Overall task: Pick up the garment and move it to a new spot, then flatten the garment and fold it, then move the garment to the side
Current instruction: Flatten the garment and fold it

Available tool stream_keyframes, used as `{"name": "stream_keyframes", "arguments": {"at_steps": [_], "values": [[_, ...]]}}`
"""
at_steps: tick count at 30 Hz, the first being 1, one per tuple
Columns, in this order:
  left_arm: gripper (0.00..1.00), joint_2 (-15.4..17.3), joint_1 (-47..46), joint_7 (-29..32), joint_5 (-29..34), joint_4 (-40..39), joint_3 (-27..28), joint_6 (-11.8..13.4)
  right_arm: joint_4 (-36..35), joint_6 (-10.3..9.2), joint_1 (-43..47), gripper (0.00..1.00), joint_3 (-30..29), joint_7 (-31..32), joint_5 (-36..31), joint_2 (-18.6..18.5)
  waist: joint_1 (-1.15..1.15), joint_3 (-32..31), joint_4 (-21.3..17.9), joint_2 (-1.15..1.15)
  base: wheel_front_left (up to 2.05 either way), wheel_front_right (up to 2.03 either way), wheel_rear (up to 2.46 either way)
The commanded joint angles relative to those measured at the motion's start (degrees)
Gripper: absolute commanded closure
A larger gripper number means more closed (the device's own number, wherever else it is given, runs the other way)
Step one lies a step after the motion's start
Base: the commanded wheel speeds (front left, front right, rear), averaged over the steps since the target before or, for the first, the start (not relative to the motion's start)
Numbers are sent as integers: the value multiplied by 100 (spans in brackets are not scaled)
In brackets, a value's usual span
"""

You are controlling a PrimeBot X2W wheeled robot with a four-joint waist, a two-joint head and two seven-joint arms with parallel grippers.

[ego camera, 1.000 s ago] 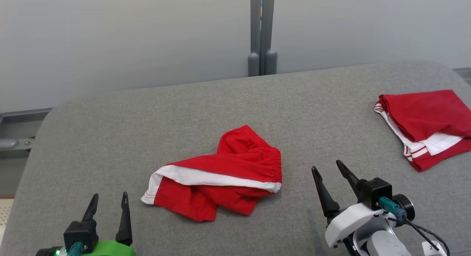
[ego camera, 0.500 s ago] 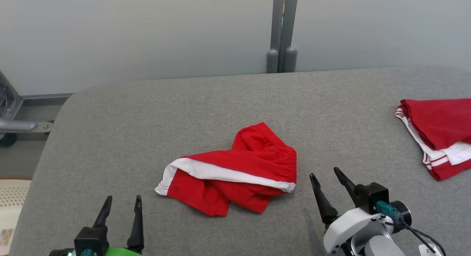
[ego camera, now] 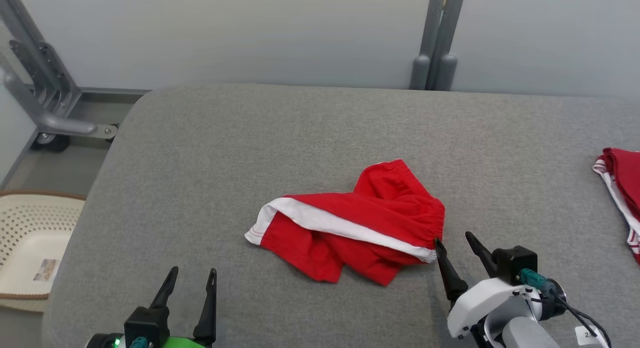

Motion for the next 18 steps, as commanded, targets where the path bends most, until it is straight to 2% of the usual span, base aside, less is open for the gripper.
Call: {"name": "stream_keyframes", "arguments": {"at_steps": [1,7,8,9,10,12,13,18], "values": [[0,-12,-125,-17,16,2,22,-21,43,-9,-110,0,-82,-13,70,-18,0,217,286,0,0,0,0],[0,-36,-170,-17,27,-10,31,-55,233,-8,-280,0,-155,-13,211,-9,0,362,498,0,0,0,0],[0,-41,-186,-17,25,-17,28,-56,298,-9,-351,14,-163,-13,250,-12,0,399,541,0,0,0,0],[0,-45,-189,-17,26,-21,21,-58,315,-9,-381,38,-161,-13,266,-10,0,417,557,0,0,0,0],[0,-46,-188,-17,27,-31,14,-61,318,-8,-398,53,-145,-13,281,-9,0,431,567,0,0,0,0],[0,-52,-190,-17,28,-46,-5,-65,263,-9,-438,94,-140,-13,284,-9,0,464,576,0,0,0,0],[0,-58,-195,-17,23,-57,-10,-66,193,-9,-475,100,-198,-13,290,-20,0,482,573,0,0,0,0],[0,-84,-235,-17,-7,-40,-92,-68,13,-9,-712,100,-358,-13,154,-155,0,575,511,0,0,0,0]]}}
